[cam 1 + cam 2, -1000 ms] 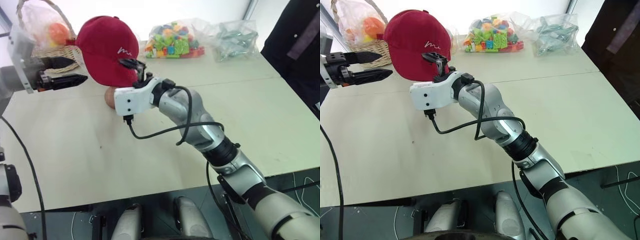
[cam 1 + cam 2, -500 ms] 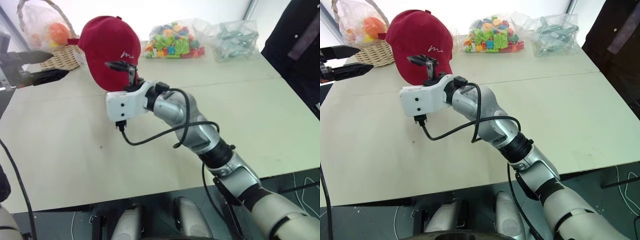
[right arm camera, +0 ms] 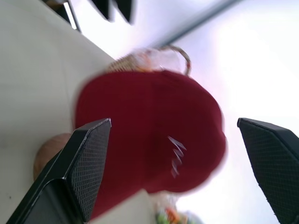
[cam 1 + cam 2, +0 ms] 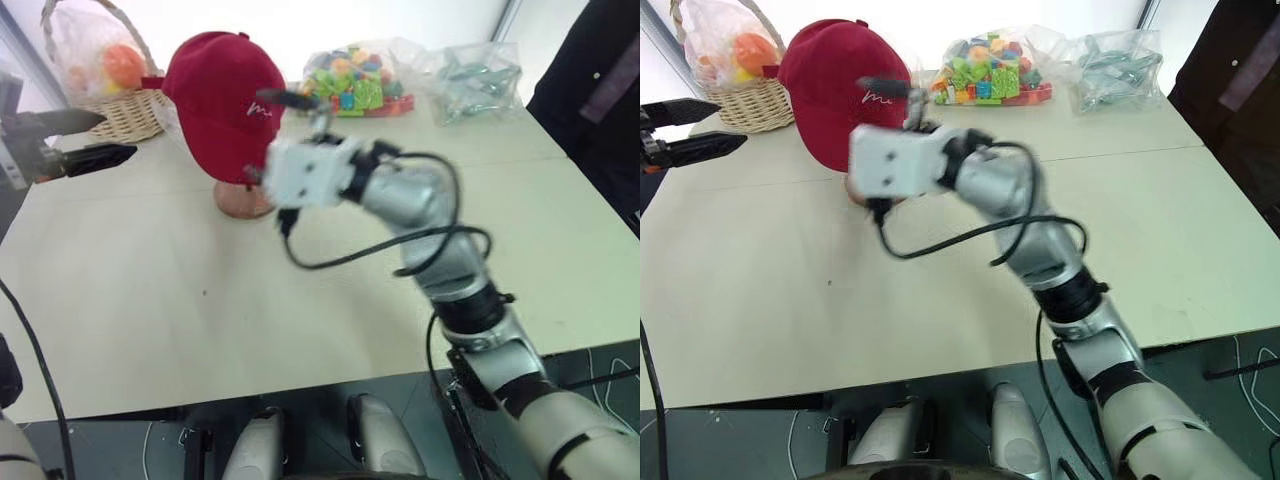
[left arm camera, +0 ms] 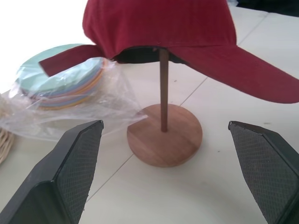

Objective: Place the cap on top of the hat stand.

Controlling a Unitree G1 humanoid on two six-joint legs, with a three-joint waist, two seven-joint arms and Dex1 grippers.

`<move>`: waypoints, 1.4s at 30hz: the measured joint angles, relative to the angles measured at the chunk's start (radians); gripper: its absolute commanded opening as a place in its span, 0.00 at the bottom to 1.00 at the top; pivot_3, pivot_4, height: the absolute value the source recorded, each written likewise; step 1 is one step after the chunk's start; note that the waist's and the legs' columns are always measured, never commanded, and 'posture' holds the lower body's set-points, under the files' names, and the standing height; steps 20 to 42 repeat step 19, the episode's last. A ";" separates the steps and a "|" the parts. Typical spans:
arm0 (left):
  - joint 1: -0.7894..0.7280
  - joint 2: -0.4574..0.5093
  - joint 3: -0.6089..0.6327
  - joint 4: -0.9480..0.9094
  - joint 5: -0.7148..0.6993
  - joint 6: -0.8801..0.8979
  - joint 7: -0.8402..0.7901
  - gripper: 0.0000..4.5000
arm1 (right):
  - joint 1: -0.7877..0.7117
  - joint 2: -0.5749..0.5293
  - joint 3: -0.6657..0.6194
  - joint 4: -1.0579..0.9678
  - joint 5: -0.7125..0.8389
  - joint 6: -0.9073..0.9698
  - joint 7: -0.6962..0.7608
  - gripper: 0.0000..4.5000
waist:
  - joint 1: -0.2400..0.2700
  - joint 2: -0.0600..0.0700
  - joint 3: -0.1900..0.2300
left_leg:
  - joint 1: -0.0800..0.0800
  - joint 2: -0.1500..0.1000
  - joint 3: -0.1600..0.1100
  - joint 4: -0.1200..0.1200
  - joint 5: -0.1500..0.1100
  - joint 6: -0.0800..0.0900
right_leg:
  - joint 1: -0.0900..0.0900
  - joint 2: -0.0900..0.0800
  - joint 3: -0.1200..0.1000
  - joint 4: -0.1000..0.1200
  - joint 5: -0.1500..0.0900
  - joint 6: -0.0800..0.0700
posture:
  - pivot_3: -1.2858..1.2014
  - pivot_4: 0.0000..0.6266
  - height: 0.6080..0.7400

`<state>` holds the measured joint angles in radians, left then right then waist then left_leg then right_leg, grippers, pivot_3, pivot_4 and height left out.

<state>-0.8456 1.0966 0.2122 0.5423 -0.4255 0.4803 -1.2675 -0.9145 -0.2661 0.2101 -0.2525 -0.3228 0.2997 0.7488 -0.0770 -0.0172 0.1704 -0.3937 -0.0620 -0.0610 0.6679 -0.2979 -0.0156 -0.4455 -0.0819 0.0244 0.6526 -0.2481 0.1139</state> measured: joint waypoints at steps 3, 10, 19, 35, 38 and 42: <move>0.051 0.000 0.013 -0.010 -0.001 0.017 0.003 1.00 | -0.067 -0.034 -0.154 -0.073 0.160 0.229 0.053 0.98 | 0.006 0.000 0.000 | 0.000 0.001 0.000 0.000 0.000 0.000 | 0.000 0.000 0.000 0.000 0.000 0.000 | 0.52 0.24 1.00; 0.132 -0.038 0.084 -0.054 0.000 0.010 0.107 1.00 | -0.125 -0.297 -0.408 -0.044 0.427 0.499 0.151 0.98 | 0.037 -0.001 0.000 | 0.001 0.000 0.001 0.001 -0.002 0.003 | 0.003 -0.001 0.000 -0.003 0.000 0.000 | 0.52 0.24 1.00; 0.360 -0.240 0.187 -0.277 -0.002 0.008 0.439 1.00 | 0.124 -0.541 -0.492 0.282 0.642 0.479 0.368 0.98 | 0.039 -0.001 -0.001 | 0.002 0.000 0.003 0.001 -0.002 0.004 | 0.002 -0.004 0.001 -0.003 0.000 0.000 | 0.52 0.24 1.00; 0.360 -0.240 0.187 -0.277 -0.002 0.008 0.439 1.00 | 0.124 -0.541 -0.492 0.282 0.642 0.479 0.368 0.98 | 0.039 -0.001 -0.001 | 0.002 0.000 0.003 0.001 -0.002 0.004 | 0.002 -0.004 0.001 -0.003 0.000 0.000 | 0.52 0.24 1.00; 0.360 -0.240 0.187 -0.277 -0.002 0.008 0.439 1.00 | 0.124 -0.541 -0.492 0.282 0.642 0.479 0.368 0.98 | 0.039 -0.001 -0.001 | 0.002 0.000 0.003 0.001 -0.002 0.004 | 0.002 -0.004 0.001 -0.003 0.000 0.000 | 0.52 0.24 1.00; 0.360 -0.240 0.187 -0.277 -0.002 0.008 0.439 1.00 | 0.124 -0.541 -0.492 0.282 0.642 0.479 0.368 0.98 | 0.039 -0.001 -0.001 | 0.002 0.000 0.003 0.001 -0.002 0.004 | 0.002 -0.004 0.001 -0.003 0.000 0.000 | 0.52 0.24 1.00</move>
